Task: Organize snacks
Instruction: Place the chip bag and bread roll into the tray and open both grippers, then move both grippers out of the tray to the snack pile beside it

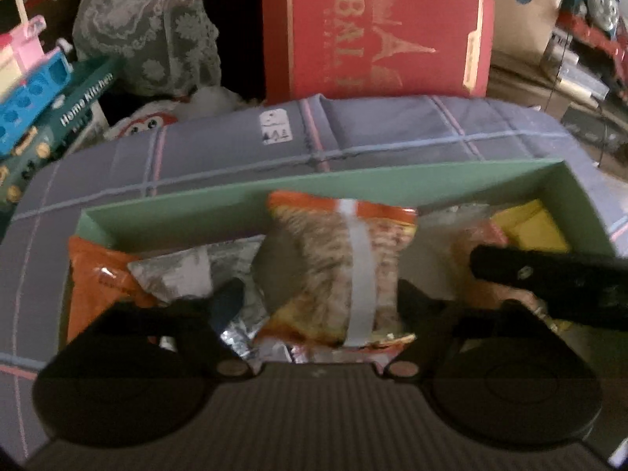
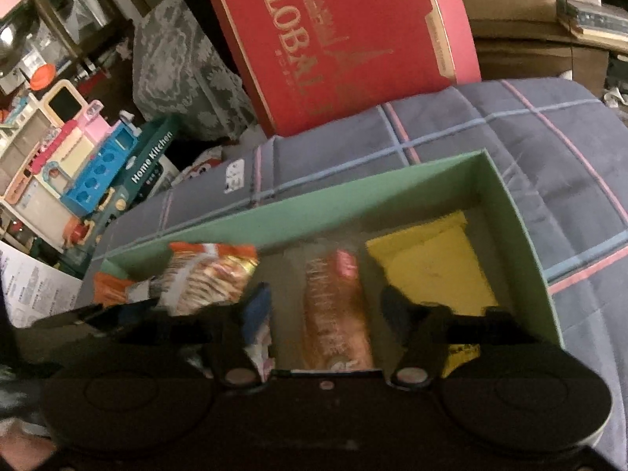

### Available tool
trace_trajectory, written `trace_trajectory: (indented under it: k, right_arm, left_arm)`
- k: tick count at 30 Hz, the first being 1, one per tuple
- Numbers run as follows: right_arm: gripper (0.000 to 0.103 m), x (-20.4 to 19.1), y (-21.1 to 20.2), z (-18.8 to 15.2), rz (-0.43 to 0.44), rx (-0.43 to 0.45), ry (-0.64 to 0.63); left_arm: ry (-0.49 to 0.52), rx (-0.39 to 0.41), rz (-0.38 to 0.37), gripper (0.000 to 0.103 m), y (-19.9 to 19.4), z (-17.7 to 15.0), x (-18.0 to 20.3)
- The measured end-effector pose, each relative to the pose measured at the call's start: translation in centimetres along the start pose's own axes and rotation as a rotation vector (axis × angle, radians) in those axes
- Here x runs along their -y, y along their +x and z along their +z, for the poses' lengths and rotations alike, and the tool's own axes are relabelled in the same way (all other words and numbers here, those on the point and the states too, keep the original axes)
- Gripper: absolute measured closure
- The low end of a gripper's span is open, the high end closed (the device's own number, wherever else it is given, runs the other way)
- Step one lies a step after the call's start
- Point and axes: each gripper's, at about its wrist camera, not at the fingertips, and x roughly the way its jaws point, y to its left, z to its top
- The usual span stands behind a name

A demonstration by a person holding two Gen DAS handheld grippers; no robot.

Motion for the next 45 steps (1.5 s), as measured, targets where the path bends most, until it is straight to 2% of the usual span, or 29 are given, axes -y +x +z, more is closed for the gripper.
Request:
trace_trajectory:
  k: [1, 2, 6, 7, 8, 10, 15, 22, 31, 38, 45]
  right_arm:
    - [0.018, -0.1, -0.3, 0.0, -0.002, 0.013, -0.006]
    - [0.015, -0.2, -0.7, 0.0, -0.004, 0.026, -0.013]
    - [0.013, -0.3, -1.9, 0.1, 0.007, 0.034, -0.019]
    - [0.004, -0.3, -2.2, 0.1, 0.01, 0.035, -0.017]
    - [0.0, -0.4, -2.7, 0.1, 0.014, 0.041, -0.014]
    - [0.0, -0.4, -3.7, -0.1, 0.023, 0.057, -0.012]
    - [0.0, -0.3, -6.1, -1.0, 0.035, 0.052, -0.001]
    - [0.0, 0.5, -10.0, -4.2, 0.04, 0.052, 0.021]
    - [0.0, 2.1, -14.8, -8.7, 0.047, 0.055, 0.052]
    - [0.0, 3.8, -17.2, -12.8, 0.015, 0.095, 0.023]
    - [0.0, 5.5, -16.8, -16.1, 0.006, 0.001, 0.064]
  left_arm:
    - [0.006, -0.003, 0.006, 0.017, 0.0, -0.1, 0.1]
    - [0.002, -0.003, 0.004, 0.016, -0.2, -0.1, 0.1]
    - [-0.007, 0.023, 0.004, 0.007, -1.8, 0.0, 0.3]
    - [-0.005, 0.031, 0.008, 0.006, -2.3, 0.0, 0.3]
    - [-0.003, 0.041, 0.011, 0.004, -3.0, -0.1, 0.3]
    - [-0.006, 0.056, 0.013, 0.001, -4.3, -0.2, 0.2]
    - [-0.038, 0.074, -0.002, 0.0, -8.0, -1.7, -0.5]
    - [-0.089, 0.05, -0.036, 0.0, -12.6, -7.3, -1.0]
    - [-0.107, 0.01, -0.06, 0.0, -16.5, -14.5, -0.5]
    - [-0.102, -0.027, -0.062, 0.0, -17.5, -19.0, 0.1]
    - [-0.099, -0.082, -0.074, 0.0, -17.3, -22.0, 1.0]
